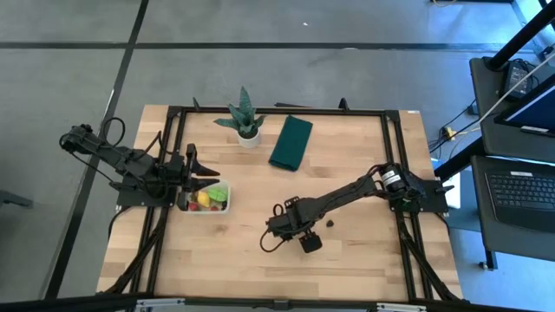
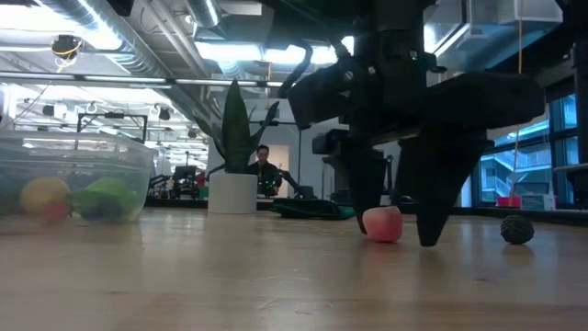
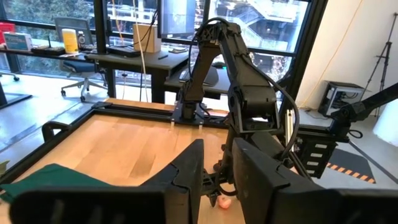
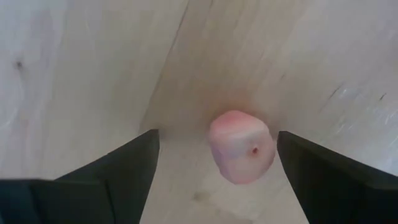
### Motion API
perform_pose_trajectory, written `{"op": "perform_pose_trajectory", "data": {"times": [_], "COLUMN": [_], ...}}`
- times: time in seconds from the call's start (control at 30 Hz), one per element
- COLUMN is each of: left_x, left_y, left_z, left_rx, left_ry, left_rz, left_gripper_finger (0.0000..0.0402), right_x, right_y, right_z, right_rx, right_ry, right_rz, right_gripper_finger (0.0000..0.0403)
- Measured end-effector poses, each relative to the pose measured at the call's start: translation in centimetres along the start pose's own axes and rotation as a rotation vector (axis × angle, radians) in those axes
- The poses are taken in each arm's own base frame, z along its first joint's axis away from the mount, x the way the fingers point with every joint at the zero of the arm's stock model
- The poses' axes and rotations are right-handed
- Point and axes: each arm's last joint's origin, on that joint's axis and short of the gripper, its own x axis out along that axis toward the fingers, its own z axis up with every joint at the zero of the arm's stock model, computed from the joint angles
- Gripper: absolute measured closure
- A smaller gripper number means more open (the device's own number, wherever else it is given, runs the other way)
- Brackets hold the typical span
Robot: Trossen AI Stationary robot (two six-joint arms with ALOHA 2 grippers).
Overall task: Pick and placing Produce into tupperware
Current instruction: Put the peach into the transparent bin
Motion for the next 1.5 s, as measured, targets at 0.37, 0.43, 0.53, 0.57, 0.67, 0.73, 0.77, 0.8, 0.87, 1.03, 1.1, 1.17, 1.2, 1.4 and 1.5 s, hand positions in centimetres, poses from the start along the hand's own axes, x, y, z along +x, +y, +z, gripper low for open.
{"op": "perform_pose_trajectory", "data": {"times": [0.37,0.43,0.53,0.57,0.67,0.73,0.77,0.8,0.87,1.03,1.1,1.17,1.2,1.4,1.5], "left_x": [0.0,0.0,0.0,0.0,0.0,0.0,0.0,0.0,0.0,0.0,0.0,0.0,0.0,0.0,0.0], "left_y": [0.0,0.0,0.0,0.0,0.0,0.0,0.0,0.0,0.0,0.0,0.0,0.0,0.0,0.0,0.0], "left_z": [0.0,0.0,0.0,0.0,0.0,0.0,0.0,0.0,0.0,0.0,0.0,0.0,0.0,0.0,0.0], "left_rx": [0.000,0.000,0.000,0.000,0.000,0.000,0.001,0.000,0.001,0.001,0.001,0.001,0.000,0.001,0.001], "left_ry": [0.001,0.000,0.000,0.000,0.000,0.000,0.001,0.000,0.001,0.001,0.000,0.001,0.000,0.000,0.000], "left_rz": [0.000,0.000,0.000,0.000,0.000,0.000,0.000,0.000,0.000,0.000,0.000,0.000,0.000,0.000,0.000], "left_gripper_finger": [0.0338,0.0341,0.0345,0.0346,0.0351,0.0353,0.0355,0.0356,0.0360,0.0367,0.0370,0.0372,0.0373,0.0380,0.0384], "right_x": [0.0,0.0,0.0,0.0,0.0,0.0,0.0,0.0,0.0,0.0,0.0,0.0,0.0,0.0,-0.1], "right_y": [0.0,0.0,-0.1,-0.1,-0.1,-0.2,-0.2,-0.2,-0.4,-0.7,-0.9,-1.0,-1.0,-1.0,-1.0], "right_z": [0.0,0.0,0.0,0.0,0.1,0.1,0.1,0.1,0.2,0.1,0.1,0.1,0.1,0.1,0.1], "right_rx": [0.000,-0.001,-0.001,-0.001,-0.001,0.000,0.000,0.000,0.003,0.012,0.016,0.019,0.020,0.021,0.018], "right_ry": [-0.001,-0.001,-0.002,-0.003,-0.010,-0.009,-0.011,-0.012,-0.017,-0.019,-0.018,-0.018,-0.018,-0.018,-0.018], "right_rz": [-0.001,-0.001,-0.001,-0.001,-0.006,-0.033,-0.042,-0.044,-0.045,-0.045,-0.045,-0.045,-0.045,-0.046,-0.047], "right_gripper_finger": [0.0076,0.0076,0.0081,0.0087,0.0114,0.0138,0.0150,0.0163,0.0187,0.0242,0.0261,0.0279,0.0286,0.0301,0.0300]}}
